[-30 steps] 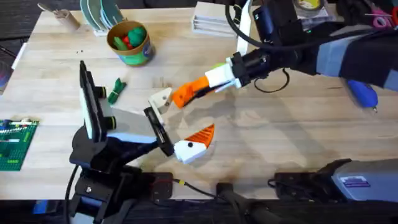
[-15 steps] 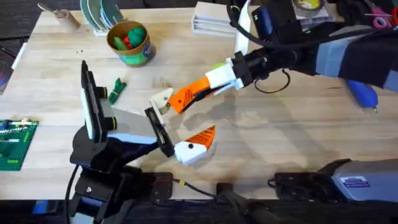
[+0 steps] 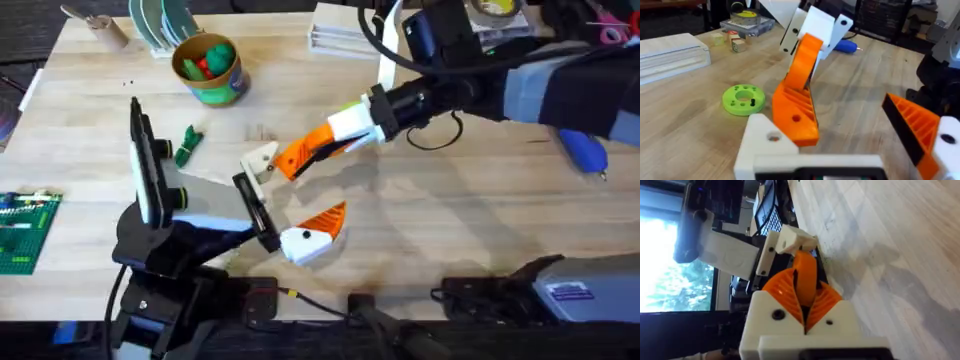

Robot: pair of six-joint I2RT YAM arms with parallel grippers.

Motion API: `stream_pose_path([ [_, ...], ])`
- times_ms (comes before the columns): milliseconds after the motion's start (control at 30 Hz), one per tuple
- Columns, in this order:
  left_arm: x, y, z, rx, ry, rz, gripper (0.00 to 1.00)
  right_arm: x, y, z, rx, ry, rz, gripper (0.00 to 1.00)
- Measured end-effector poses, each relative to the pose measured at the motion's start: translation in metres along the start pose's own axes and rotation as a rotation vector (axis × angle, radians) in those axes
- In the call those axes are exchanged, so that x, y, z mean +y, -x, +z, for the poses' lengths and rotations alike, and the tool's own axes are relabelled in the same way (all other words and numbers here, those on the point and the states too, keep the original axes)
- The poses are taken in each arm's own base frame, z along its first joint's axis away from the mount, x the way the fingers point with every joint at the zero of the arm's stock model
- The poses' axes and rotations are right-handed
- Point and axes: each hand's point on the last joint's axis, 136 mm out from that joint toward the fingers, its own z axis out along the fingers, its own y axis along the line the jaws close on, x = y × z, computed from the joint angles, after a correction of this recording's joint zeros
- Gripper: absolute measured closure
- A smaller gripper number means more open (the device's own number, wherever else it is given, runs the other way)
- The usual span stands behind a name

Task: Pick up the gripper from the table and insert it into the empty holder that is missing its gripper. Then pick up a screw, insert it into the mounting hole, and use the screwdriver to tighten it. Finally, clean up the table by picking up the vegetable and placing it into the bucket.

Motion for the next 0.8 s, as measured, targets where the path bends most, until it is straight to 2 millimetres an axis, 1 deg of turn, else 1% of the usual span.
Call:
stream_pose_path([
  [533, 0.004, 0.001, 0.000, -0.003, 0.021, 0.001, 0.009, 0.005, 0.012, 0.000, -0.032, 0.014, 0.011, 0.993],
  [800, 0.005, 0.001, 0.000, -0.004, 0.030, 0.002, 0.008, 0.002, 0.018, 0.000, -0.049, 0.003, 0.075, 0.993],
])
